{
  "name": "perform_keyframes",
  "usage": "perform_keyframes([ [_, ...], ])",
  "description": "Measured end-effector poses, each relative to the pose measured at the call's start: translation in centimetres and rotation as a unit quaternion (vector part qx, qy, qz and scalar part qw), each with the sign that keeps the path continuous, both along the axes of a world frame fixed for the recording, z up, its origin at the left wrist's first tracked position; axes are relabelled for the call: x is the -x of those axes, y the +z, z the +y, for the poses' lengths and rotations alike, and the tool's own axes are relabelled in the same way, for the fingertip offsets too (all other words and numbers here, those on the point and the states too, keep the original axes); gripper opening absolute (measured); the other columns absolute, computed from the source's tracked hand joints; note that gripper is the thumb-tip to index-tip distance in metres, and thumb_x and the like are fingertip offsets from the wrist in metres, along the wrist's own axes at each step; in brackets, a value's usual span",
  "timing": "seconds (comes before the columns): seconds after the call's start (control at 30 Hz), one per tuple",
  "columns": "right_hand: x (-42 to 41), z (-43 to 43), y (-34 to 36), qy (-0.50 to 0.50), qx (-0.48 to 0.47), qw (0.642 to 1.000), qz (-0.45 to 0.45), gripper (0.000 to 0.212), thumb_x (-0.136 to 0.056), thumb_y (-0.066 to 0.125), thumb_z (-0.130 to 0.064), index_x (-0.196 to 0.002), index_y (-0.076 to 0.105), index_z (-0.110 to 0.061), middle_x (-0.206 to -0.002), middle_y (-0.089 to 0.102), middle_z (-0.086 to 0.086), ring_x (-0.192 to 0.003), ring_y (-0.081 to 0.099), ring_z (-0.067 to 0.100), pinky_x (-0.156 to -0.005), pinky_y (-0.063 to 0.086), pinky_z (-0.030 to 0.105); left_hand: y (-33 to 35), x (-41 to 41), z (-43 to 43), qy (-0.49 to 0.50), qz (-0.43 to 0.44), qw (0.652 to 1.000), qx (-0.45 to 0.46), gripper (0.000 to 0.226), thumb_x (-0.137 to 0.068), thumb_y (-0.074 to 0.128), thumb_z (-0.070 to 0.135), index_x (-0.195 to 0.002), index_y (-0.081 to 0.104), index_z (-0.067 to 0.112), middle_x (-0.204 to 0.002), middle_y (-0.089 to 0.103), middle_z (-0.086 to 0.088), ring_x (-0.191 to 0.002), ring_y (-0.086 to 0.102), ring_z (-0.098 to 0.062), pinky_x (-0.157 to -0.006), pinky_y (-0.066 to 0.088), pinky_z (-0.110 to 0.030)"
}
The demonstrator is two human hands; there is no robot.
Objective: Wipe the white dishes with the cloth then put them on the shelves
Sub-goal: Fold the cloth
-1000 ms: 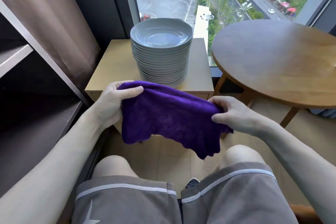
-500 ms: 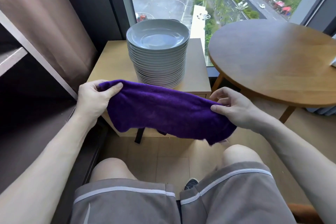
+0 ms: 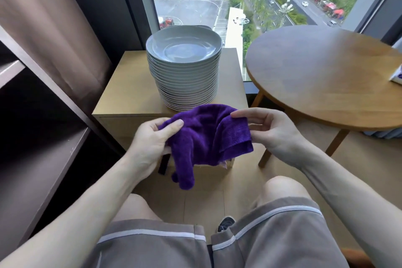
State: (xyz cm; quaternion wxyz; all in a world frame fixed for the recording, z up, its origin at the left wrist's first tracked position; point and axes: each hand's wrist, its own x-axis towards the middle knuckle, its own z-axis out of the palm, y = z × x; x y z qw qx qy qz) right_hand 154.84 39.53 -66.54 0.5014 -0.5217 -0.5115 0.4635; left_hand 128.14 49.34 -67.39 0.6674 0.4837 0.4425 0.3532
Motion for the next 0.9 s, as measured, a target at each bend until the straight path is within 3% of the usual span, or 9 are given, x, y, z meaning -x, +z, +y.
perform_keyframes([
  [0.1, 0.9, -0.2, -0.1, -0.034, -0.041, 0.992, -0.112, 0.030, -0.085, 0.080, -0.004, -0.110, 0.076, -0.020, -0.101, 0.077, -0.003, -0.092, 0.075, 0.020, -0.080, 0.062, 0.036, -0.2, -1.1, -1.5, -0.044, -0.002, 0.999, -0.013, 0.043, -0.085, 0.073, 0.028, -0.118, 0.073, 0.001, -0.106, 0.078, -0.020, -0.095, 0.077, -0.029, -0.082, 0.065, -0.045],
  [0.23, 2.0, -0.3, -0.2, -0.050, -0.059, 0.977, -0.197, 0.012, -0.088, 0.077, -0.013, -0.095, 0.077, -0.022, -0.087, 0.070, -0.005, -0.077, 0.066, 0.011, -0.067, 0.056, 0.028, -0.6, -1.3, -2.3, -0.063, 0.048, 0.995, -0.067, 0.031, -0.087, 0.072, 0.035, -0.109, 0.079, 0.015, -0.101, 0.080, -0.013, -0.096, 0.078, -0.026, -0.088, 0.064, -0.045],
  [0.3, 2.7, -0.4, -0.2, -0.070, -0.066, 0.969, -0.229, 0.007, -0.086, 0.080, -0.020, -0.092, 0.077, -0.021, -0.096, 0.060, -0.003, -0.085, 0.058, 0.006, -0.075, 0.046, 0.015, -0.7, -1.4, -2.6, -0.072, 0.062, 0.991, -0.091, 0.027, -0.089, 0.071, 0.039, -0.106, 0.081, 0.021, -0.100, 0.081, -0.010, -0.096, 0.078, -0.026, -0.090, 0.063, -0.046],
  [0.37, 3.4, -0.5, -0.2, -0.067, -0.080, 0.960, -0.259, 0.007, -0.085, 0.081, -0.018, -0.090, 0.076, -0.017, -0.105, 0.058, -0.002, -0.100, 0.056, 0.005, -0.088, 0.042, 0.014, -0.7, -1.6, -3.0, -0.092, 0.068, 0.987, -0.111, 0.024, -0.093, 0.069, 0.040, -0.108, 0.081, 0.026, -0.101, 0.081, -0.008, -0.098, 0.078, -0.027, -0.093, 0.062, -0.050],
  [0.5, 4.7, -0.9, -0.8, -0.028, -0.083, 0.962, -0.259, 0.006, -0.091, 0.074, -0.016, -0.095, 0.070, -0.013, -0.092, 0.068, -0.005, -0.089, 0.062, 0.011, -0.080, 0.053, 0.034, -0.7, -2.0, -3.8, -0.121, 0.063, 0.983, -0.122, 0.025, -0.097, 0.066, 0.040, -0.113, 0.080, 0.027, -0.102, 0.081, -0.004, -0.096, 0.078, -0.022, -0.086, 0.063, -0.040],
  [0.6, 5.1, -1.0, -1.2, -0.026, -0.093, 0.969, -0.227, 0.004, -0.095, 0.069, -0.016, -0.096, 0.066, -0.016, -0.085, 0.068, -0.009, -0.081, 0.065, 0.011, -0.067, 0.055, 0.025, 0.0, -2.0, -4.3, -0.156, 0.024, 0.983, -0.099, 0.035, -0.098, 0.063, 0.050, -0.117, 0.078, 0.024, -0.092, 0.079, 0.001, -0.079, 0.075, -0.009, -0.065, 0.056, -0.019],
  [0.67, 5.2, -1.0, -1.5, -0.033, -0.104, 0.967, -0.232, 0.004, -0.097, 0.067, -0.020, -0.097, 0.063, -0.021, -0.086, 0.066, -0.013, -0.082, 0.065, 0.008, -0.066, 0.052, 0.018, 0.1, -2.1, -4.8, -0.175, 0.031, 0.978, -0.113, 0.041, -0.089, 0.073, 0.060, -0.116, 0.076, 0.029, -0.095, 0.079, 0.002, -0.084, 0.075, -0.012, -0.064, 0.056, -0.019],
  [0.73, 5.4, -1.1, -1.7, -0.043, -0.118, 0.960, -0.250, 0.004, -0.098, 0.065, -0.025, -0.098, 0.062, -0.025, -0.087, 0.066, -0.016, -0.084, 0.064, 0.006, -0.067, 0.049, 0.015, -0.1, -2.1, -4.9, -0.166, 0.077, 0.970, -0.160, 0.037, -0.081, 0.085, 0.051, -0.112, 0.075, 0.034, -0.101, 0.078, 0.003, -0.094, 0.076, -0.017, -0.067, 0.060, -0.025],
  [0.9, 3.9, -0.6, -1.0, -0.003, -0.053, 0.968, -0.244, 0.015, -0.088, 0.078, -0.035, -0.088, 0.065, -0.027, -0.076, 0.066, -0.014, -0.072, 0.063, 0.006, -0.060, 0.048, 0.018, -0.2, -1.5, -3.6, -0.140, 0.090, 0.968, -0.189, 0.013, -0.095, 0.071, 0.031, -0.106, 0.078, 0.033, -0.100, 0.079, 0.002, -0.095, 0.076, -0.014, -0.072, 0.060, -0.024],
])
